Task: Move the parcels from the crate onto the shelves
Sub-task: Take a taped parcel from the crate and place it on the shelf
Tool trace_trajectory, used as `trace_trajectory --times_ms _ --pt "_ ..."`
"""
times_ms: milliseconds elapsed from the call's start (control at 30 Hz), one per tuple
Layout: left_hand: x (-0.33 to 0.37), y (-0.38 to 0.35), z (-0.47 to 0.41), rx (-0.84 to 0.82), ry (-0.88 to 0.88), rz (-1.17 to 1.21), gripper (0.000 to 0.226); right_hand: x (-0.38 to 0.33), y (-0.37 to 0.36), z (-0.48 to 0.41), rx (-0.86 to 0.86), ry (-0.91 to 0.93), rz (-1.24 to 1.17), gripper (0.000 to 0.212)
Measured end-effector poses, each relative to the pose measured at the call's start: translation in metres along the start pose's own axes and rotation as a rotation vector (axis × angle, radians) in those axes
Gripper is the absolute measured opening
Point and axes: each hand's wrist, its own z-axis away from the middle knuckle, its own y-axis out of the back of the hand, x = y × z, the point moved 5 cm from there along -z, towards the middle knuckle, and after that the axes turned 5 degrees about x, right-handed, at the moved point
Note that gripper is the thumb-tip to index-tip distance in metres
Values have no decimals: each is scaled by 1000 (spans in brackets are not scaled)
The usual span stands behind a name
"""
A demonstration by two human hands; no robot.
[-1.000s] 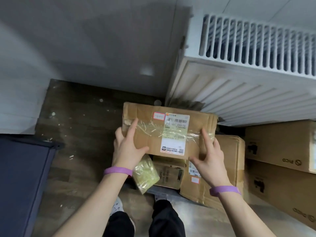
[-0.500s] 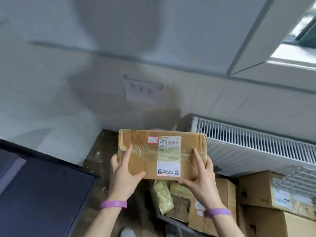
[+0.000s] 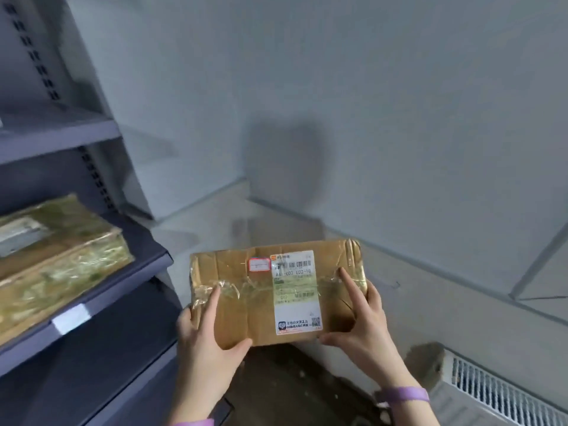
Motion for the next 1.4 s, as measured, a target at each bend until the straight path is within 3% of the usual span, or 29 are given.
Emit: trace_trajectory --times_ms 267,500,800,1133,1400 --pt "-48 83 42 318 371 20 104 -77 -90 -39 -387 229 47 116" --pt "-71 127 116 546 563 -76 98 -122 -165 -15 -728 365 -26 121" --pt "-90 173 175 665 691 -162 96 -145 -225 37 -971 422 -32 124" --pt "-119 219 199 714 709 -143 93 -177 -261 77 -996 440 0 127" --pt "-178 294 221 627 676 -92 93 -218 -286 147 -924 422 19 124"
